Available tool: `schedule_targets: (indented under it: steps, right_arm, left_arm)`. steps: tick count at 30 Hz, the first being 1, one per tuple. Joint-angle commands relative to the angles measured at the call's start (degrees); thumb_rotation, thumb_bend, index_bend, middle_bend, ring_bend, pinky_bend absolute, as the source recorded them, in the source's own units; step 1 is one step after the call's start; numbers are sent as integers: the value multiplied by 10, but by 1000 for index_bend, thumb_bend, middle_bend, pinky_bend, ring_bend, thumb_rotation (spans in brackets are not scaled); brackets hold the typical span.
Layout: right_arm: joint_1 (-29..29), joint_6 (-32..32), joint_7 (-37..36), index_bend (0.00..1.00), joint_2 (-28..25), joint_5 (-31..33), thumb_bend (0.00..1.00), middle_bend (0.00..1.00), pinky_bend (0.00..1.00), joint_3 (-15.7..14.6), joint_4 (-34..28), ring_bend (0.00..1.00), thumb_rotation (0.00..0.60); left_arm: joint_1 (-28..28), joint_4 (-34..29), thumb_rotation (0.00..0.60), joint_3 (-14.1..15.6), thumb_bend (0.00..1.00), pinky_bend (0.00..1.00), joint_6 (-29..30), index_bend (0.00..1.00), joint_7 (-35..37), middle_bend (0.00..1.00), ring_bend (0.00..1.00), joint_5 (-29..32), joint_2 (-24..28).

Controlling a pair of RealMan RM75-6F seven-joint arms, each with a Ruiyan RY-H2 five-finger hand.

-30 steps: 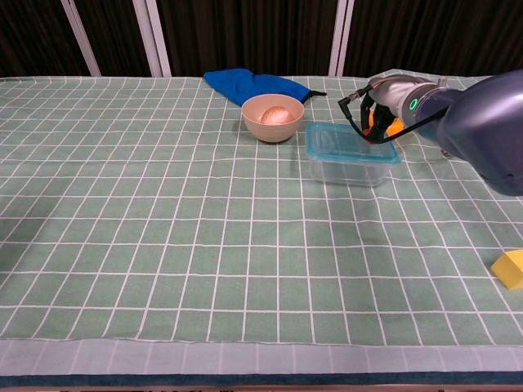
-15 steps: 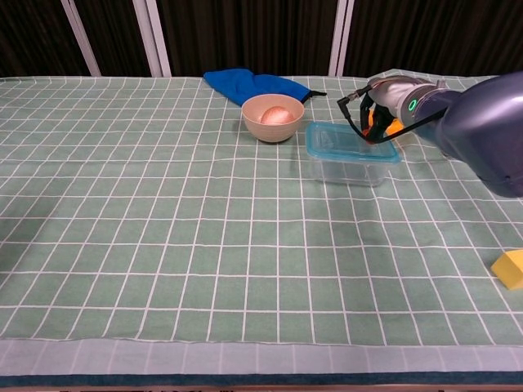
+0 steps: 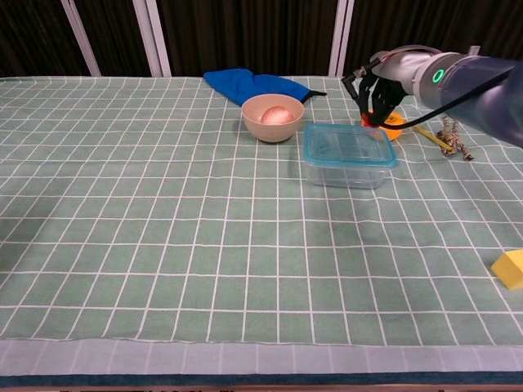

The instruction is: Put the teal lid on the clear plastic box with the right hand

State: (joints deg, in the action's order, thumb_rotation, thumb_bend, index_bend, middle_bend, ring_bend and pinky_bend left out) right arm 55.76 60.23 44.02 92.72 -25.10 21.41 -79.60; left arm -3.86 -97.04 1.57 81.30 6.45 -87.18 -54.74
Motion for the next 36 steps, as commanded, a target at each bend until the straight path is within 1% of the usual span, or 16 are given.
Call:
schedule_targets:
  steps: [1,7,11,18,24,36]
  right_arm:
    - [-33,40,8,770,-41,-9,517,630,0,-28,-77,308,600]
    - [-42,52,23,770,-51,-12,517,630,0,-56,-116,309,600]
    - [-45,57,23,770,-48,-16,517,630,0,-66,-122,308,600]
    - [-42,50,16,774,-30,-21,517,631,0,-73,-104,309,600]
    - [-38,54,22,774,-19,-21,516,632,0,-76,-100,308,600]
    - [-21,62,44,775,-8,-25,517,637,0,-70,-87,308,600]
  left_arm:
    - [-1,-2,600,0,526,0,-2,80,3,0,0,2,1]
    - [-1,-1,600,0,526,0,-2,80,5,0,0,0,2]
    - [-1,0,600,0,525,0,-1,80,5,0,0,0,2]
    - [0,0,600,0,526,0,-1,80,5,0,0,0,1]
    - [-1,0,600,0,526,0,-3,80,6,0,0,1,2]
    - [-1,0,600,0,526,0,-3,80,7,0,0,1,2]
